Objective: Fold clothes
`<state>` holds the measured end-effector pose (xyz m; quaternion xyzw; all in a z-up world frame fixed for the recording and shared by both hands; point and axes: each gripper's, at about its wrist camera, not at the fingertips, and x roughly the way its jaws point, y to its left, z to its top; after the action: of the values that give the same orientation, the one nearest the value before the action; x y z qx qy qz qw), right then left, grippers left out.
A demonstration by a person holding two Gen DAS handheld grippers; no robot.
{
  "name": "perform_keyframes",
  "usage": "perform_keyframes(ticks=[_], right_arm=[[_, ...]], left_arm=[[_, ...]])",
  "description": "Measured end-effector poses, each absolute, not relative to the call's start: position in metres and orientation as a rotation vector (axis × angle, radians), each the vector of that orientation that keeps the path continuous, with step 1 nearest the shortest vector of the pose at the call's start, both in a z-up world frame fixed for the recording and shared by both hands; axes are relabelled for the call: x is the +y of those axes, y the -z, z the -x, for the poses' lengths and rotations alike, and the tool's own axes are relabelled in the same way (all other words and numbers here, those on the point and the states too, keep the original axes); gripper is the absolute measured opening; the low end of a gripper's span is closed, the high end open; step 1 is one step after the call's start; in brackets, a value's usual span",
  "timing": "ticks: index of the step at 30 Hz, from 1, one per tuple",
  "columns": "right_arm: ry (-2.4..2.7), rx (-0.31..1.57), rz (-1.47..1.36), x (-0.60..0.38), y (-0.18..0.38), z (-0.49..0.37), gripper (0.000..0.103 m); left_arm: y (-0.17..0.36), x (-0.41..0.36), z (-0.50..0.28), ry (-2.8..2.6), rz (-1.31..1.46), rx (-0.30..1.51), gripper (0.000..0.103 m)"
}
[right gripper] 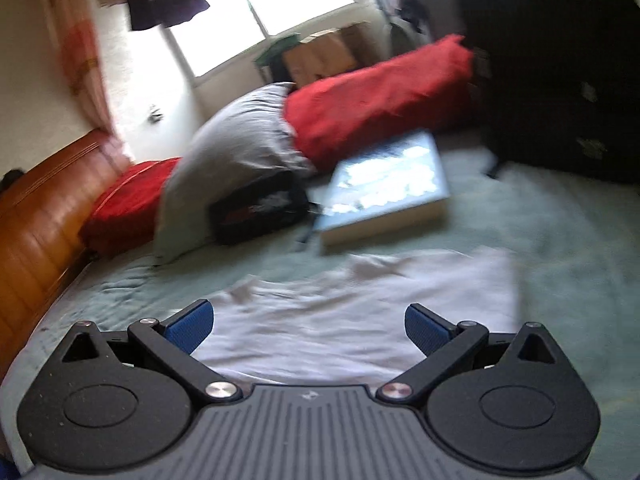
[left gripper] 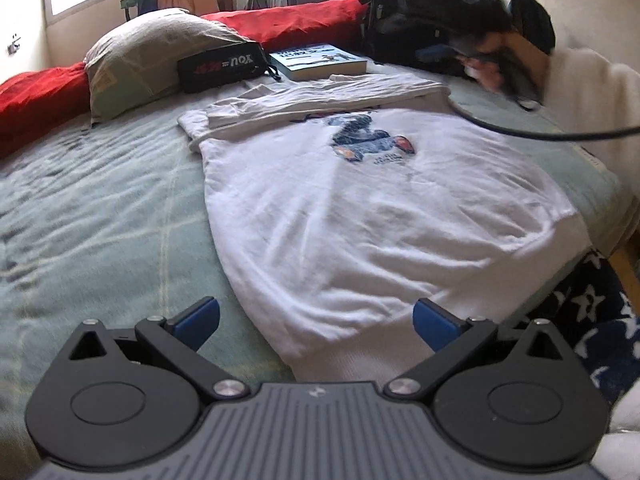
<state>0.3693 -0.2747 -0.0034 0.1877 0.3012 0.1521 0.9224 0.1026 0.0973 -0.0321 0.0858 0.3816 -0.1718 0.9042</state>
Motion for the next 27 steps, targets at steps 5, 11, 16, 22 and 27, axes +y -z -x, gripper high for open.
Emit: perform_keyframes(ticks=[5, 11, 16, 22, 27], right_arm=[[-0.342, 0.661, -0.349, -0.293, 0.027, -0.382, 0.1], [-0.296, 0.711, -0.276, -0.317, 0.074, -0.378, 0.079], [-0.323, 0.638, -0.265, -0.321, 0.049, -0.361, 0.08], [-0.379, 0.668, -0.082, -0.287, 0.058, -0.359, 0.079], [-0.343, 0.663, -0.013, -0.285, 0.059, -0.335, 0.074]], left_arm=[[0.031, 0.082, -0.125, 0.338, -0.174, 0.795, 0.102], [0.037, 0.067, -0.145, 0.311, -0.173, 0.823, 0.102], [0.03, 0.058, -0.154, 0.325, -0.206, 0.788, 0.102], [0.039, 0.047, -0.167, 0.376, -0.204, 0.786, 0.102], [0.064, 0.064, -0.167, 0.346, -0.174, 0.873, 0.102]])
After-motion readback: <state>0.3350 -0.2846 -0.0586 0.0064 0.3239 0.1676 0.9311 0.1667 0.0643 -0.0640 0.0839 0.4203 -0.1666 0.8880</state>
